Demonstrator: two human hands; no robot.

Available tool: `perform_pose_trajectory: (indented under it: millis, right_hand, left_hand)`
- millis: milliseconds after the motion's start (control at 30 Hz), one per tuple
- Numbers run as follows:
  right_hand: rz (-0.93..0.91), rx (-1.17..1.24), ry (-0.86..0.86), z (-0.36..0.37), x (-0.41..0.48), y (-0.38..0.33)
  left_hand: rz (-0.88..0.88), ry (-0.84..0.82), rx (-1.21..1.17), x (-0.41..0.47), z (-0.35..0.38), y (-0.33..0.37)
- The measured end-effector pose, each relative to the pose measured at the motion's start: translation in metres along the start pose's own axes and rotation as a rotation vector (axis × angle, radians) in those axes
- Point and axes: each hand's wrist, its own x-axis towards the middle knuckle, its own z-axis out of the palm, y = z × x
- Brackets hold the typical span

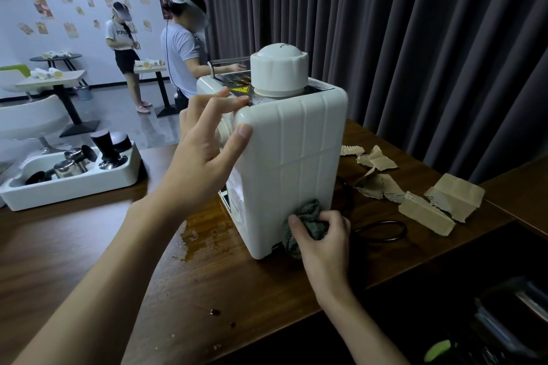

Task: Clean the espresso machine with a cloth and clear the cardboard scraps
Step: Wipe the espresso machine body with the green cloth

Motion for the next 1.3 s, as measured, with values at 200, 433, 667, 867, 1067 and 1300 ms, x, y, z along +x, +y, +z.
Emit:
perform_pose_trajectory:
  millis: [200, 433, 667, 867, 1067, 1300]
  right_hand:
    - [-0.014, 0.155, 0.006, -0.006, 0.006, -0.009]
    - [-0.134, 0.234, 0.381, 0.006, 0.024, -0.022]
    - [-0.079, 0.129, 0.268, 0.032, 0.011, -0.035]
    - [-0.036, 0.252, 0.048, 0.024, 0.004, -0.035]
    - [-0.113, 0.191, 0.150, 0.018, 0.010, -0.018]
    - [-0.245, -0.027, 0.288, 0.043, 0.002, -0.007]
  left_hand:
    - [-0.022, -0.005, -0.013, 0.000, -0.001, 0.000]
    - [-0.009, 0.000, -0.001, 0.001, 0.000, -0.003]
    - [-0.003, -0.001, 0.018, 0.001, -0.001, -0.006]
    - [0.004, 0.008, 0.017, 0.000, 0.001, -0.007]
    - [0.004, 0.007, 0.025, 0.000, 0.001, -0.006]
    - [0.002, 0.000, 0.022, 0.000, 0.000, -0.004]
